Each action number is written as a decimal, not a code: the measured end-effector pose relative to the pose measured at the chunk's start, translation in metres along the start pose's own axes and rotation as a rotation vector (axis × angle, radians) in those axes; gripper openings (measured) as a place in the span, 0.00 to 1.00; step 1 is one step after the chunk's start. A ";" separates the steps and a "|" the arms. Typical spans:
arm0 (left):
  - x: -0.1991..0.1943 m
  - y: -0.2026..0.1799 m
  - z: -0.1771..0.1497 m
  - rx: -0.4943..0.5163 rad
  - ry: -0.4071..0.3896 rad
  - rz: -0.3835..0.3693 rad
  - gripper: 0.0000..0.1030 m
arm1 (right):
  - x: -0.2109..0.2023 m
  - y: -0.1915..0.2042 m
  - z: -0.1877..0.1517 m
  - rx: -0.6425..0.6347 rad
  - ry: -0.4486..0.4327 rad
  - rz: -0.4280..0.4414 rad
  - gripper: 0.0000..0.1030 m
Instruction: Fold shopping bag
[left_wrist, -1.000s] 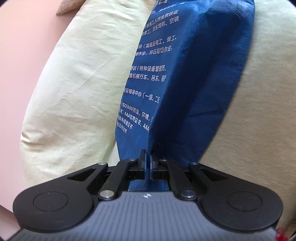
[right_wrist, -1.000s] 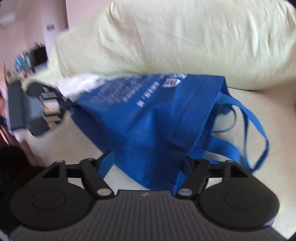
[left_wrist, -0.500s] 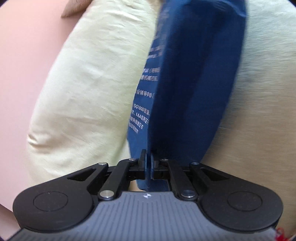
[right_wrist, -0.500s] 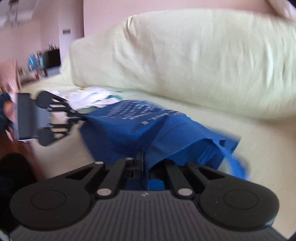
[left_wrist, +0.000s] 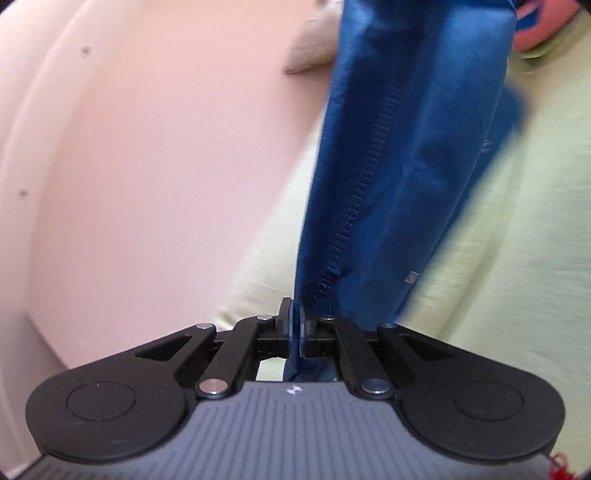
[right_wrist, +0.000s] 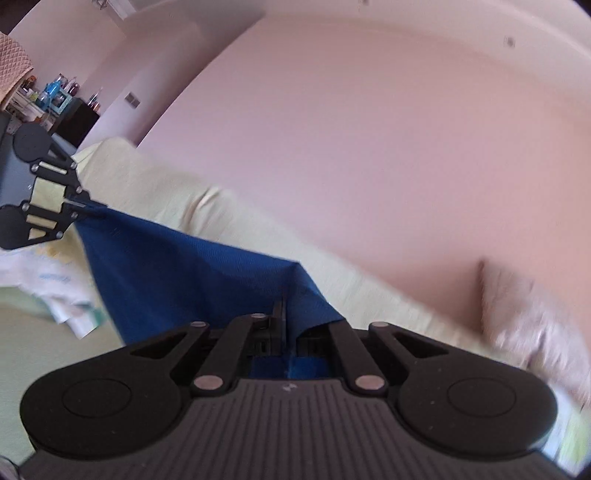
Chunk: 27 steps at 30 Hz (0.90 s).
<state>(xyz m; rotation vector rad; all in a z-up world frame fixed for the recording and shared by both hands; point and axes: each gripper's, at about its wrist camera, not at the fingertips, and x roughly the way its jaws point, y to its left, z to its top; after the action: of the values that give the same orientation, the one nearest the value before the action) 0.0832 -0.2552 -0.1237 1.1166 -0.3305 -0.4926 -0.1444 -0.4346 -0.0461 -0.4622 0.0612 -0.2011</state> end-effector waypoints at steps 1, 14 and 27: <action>-0.007 -0.021 -0.005 0.018 0.020 -0.059 0.04 | -0.008 0.008 -0.017 0.033 0.066 0.033 0.02; -0.053 -0.113 -0.037 0.083 0.137 -0.310 0.05 | -0.053 0.104 -0.105 0.023 0.548 -0.026 0.71; -0.040 -0.118 -0.050 0.093 0.098 -0.260 0.05 | 0.008 0.176 -0.079 -0.476 0.444 0.148 0.39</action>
<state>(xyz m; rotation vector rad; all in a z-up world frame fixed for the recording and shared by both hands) 0.0489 -0.2360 -0.2520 1.2774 -0.1234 -0.6548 -0.1138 -0.3167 -0.1953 -0.8775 0.5864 -0.1399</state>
